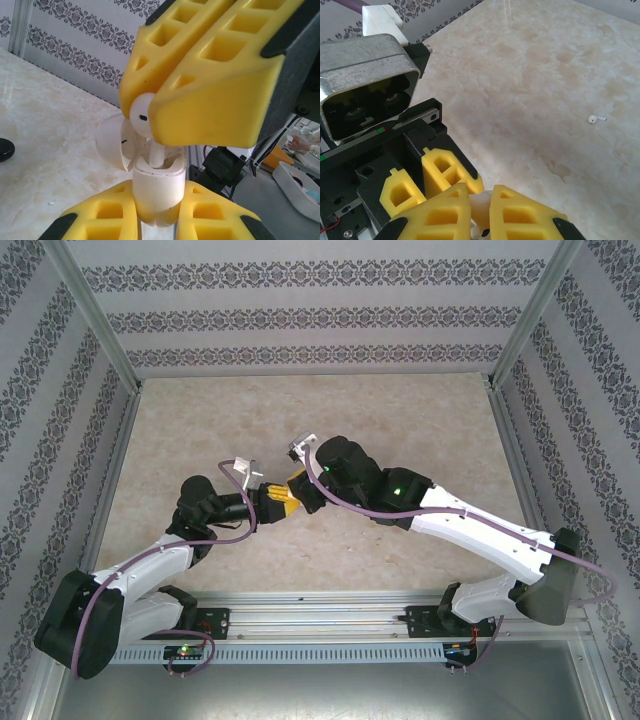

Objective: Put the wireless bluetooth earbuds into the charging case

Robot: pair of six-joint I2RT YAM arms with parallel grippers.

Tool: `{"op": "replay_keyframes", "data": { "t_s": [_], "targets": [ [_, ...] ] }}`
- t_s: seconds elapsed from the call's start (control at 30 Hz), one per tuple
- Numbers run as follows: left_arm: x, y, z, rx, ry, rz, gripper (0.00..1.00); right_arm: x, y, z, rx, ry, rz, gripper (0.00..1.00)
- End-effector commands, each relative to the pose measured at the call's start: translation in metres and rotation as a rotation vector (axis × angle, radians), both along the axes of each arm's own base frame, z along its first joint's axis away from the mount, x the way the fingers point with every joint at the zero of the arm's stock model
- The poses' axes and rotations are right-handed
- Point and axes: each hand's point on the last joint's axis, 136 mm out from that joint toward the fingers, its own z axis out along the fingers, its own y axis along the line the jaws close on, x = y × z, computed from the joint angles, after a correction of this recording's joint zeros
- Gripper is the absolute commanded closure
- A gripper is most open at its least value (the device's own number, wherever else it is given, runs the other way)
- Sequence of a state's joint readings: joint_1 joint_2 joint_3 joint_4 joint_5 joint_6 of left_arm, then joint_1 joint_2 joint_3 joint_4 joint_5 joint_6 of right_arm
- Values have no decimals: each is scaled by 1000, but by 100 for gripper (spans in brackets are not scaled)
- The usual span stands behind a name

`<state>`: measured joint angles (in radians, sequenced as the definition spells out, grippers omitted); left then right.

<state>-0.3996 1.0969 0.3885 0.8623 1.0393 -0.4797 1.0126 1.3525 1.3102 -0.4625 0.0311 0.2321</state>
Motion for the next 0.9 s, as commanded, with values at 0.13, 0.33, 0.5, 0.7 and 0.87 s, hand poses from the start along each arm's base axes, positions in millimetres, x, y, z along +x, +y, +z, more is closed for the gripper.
{"op": "replay_keyframes", "data": {
  "t_s": [0.13, 0.33, 0.5, 0.7, 0.87],
  "targets": [
    [-4, 1, 18, -33, -88, 2, 100, -13, -7, -27, -69, 69, 11, 90],
    [-4, 1, 17, -33, -90, 4, 100, -13, -12, -22, -74, 59, -1, 90],
    [-5, 1, 18, -33, -91, 3, 100, -12, -16, -17, -79, 50, -13, 90],
    [-6, 1, 16, -32, -87, 2, 100, -12, -17, -14, -84, 46, -11, 90],
    [-5, 1, 17, -33, -88, 3, 100, -13, -17, -15, -90, 52, -7, 90]
  ]
}}
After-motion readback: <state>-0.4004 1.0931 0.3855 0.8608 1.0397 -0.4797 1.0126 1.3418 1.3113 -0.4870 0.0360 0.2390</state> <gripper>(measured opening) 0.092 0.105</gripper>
